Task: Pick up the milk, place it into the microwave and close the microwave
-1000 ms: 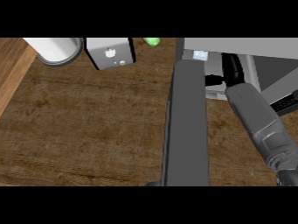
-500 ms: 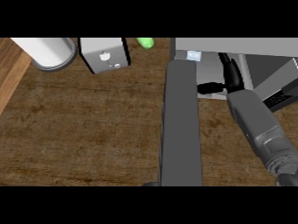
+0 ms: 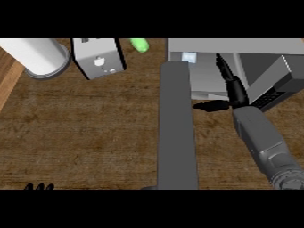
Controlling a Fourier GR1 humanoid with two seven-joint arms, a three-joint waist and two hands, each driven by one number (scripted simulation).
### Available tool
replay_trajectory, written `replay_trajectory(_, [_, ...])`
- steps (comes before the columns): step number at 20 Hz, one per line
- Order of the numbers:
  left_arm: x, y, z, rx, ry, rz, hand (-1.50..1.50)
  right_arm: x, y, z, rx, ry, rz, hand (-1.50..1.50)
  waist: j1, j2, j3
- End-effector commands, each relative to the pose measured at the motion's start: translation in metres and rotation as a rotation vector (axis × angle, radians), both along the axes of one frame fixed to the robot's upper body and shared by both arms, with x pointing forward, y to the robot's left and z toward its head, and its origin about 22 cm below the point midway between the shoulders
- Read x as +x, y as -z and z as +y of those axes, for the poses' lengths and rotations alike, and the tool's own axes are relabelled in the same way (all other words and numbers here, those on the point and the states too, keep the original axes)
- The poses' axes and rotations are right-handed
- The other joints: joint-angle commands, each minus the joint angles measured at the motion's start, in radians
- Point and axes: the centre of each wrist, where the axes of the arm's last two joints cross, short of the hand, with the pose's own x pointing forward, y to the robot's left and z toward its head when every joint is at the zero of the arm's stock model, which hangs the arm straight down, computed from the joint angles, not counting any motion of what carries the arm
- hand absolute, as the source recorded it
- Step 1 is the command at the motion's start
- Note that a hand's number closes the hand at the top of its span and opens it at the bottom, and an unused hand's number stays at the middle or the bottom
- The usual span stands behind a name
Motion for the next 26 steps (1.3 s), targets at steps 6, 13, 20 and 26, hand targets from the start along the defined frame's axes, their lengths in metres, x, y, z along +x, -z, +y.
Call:
replay_trajectory(6, [0.015,0.000,-0.030,0.035,0.088,0.024,-1.50,-0.039,0.039,-0.024,0.099,-0.079,0.049,-1.50,-0.044,-0.019,-0.003])
replay_trajectory(13, [0.054,-0.002,-0.048,0.077,0.166,0.080,1.50,-0.080,0.070,-0.040,0.178,-0.118,0.066,-1.50,-0.082,-0.024,-0.004])
replay_trajectory(20, [0.089,0.003,-0.071,0.155,0.231,0.130,1.50,-0.116,0.074,-0.057,0.169,-0.113,0.048,-1.50,-0.094,-0.028,-0.006])
replay_trajectory(26, [0.124,-0.020,-0.089,0.285,0.269,0.107,1.50,-0.160,0.060,-0.096,0.148,-0.038,0.013,-1.50,-0.079,-0.022,-0.004])
